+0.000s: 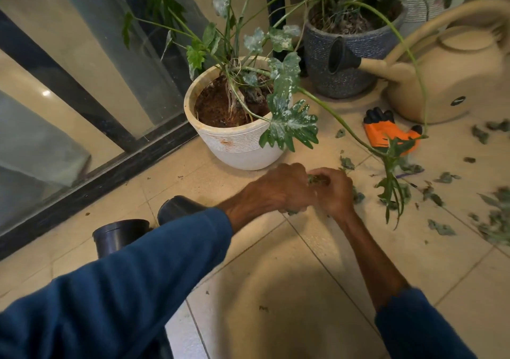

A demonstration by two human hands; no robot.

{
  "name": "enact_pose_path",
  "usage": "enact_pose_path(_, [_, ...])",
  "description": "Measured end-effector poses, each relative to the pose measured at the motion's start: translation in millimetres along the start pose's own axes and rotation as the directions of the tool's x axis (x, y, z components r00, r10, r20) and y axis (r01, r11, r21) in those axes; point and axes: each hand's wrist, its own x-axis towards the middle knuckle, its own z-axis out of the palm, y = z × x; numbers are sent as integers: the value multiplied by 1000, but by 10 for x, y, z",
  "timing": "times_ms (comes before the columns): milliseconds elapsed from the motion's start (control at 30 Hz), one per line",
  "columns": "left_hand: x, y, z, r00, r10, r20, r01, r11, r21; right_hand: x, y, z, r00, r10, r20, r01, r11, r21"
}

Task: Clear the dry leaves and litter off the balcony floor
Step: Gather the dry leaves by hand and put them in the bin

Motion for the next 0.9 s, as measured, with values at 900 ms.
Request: enact_pose_path(900, [-87, -92, 121, 964, 18, 265, 231, 432, -872, -1102, -875, -385, 997, 16, -76, 30, 823, 567])
